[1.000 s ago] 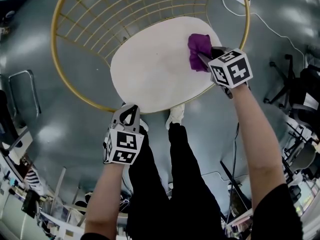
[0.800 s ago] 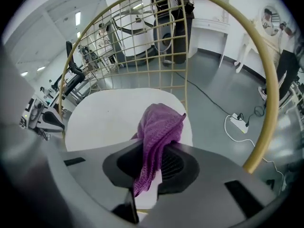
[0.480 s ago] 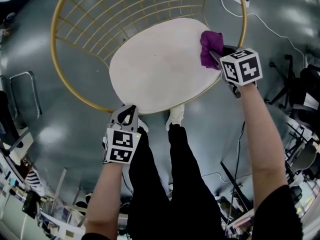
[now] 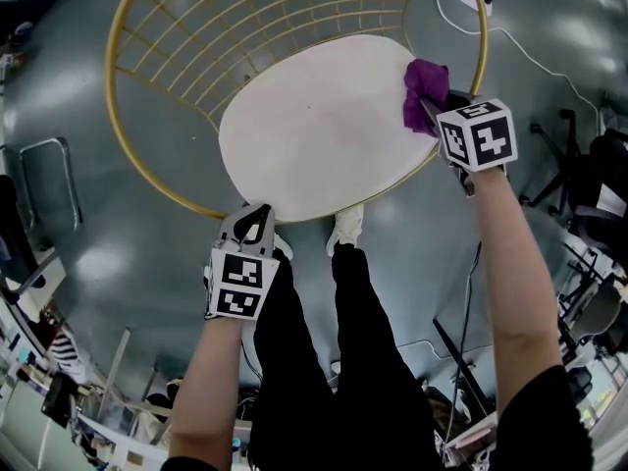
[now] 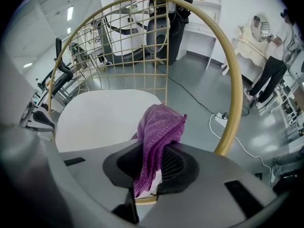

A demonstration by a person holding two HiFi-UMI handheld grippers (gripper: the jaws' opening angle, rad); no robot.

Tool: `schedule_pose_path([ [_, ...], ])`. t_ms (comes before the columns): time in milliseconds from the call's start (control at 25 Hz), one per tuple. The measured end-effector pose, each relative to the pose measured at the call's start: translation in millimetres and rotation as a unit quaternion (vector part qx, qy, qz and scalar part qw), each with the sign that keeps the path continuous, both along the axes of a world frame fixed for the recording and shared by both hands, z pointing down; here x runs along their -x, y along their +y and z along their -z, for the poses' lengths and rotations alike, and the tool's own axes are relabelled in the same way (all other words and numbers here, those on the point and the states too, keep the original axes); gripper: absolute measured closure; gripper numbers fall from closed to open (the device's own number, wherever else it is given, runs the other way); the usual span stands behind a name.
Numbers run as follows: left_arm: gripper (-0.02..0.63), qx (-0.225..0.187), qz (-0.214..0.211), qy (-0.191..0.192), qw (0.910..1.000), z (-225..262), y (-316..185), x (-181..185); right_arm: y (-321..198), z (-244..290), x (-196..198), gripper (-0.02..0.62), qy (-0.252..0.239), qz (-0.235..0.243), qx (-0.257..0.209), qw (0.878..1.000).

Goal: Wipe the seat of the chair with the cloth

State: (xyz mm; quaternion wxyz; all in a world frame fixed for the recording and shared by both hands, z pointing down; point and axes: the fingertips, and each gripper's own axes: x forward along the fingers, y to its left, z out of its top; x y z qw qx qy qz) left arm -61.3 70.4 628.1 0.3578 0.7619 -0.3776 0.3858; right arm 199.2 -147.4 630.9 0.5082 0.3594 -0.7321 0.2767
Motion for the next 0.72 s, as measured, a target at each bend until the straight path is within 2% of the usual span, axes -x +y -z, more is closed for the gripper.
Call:
schedule_pose_path([
  [200,0.588,-0.002,0.006,0.009,0.9999,1,-2,1,-2,8,9,0.523,0.023,0.014,-0.036,0.999],
  [320,0.589,-0.001,0.008,0.017,0.9998,2,-2,-1,0,17,30,0.523,0.005,0.034,-0.063,0.997],
  [400,0.589,-0.001,0.013,0.024,0.9996,2,-3,-1,6,22,59,0.524,-0.045,0.049,-0.064,0.996],
  [480,0.589,-0.002,0.015,0.028,0.9995,3,-4,-1,16,25,96,0.525,-0.109,0.062,-0.047,0.991],
  [560,0.589,-0.004,0.015,0.031,0.9994,4,-4,-1,28,26,135,0.525,-0.164,0.077,-0.021,0.983],
  [720,0.589,-0.007,0.014,0.039,0.9991,6,-4,-2,50,27,209,0.525,-0.24,0.107,0.038,0.964],
])
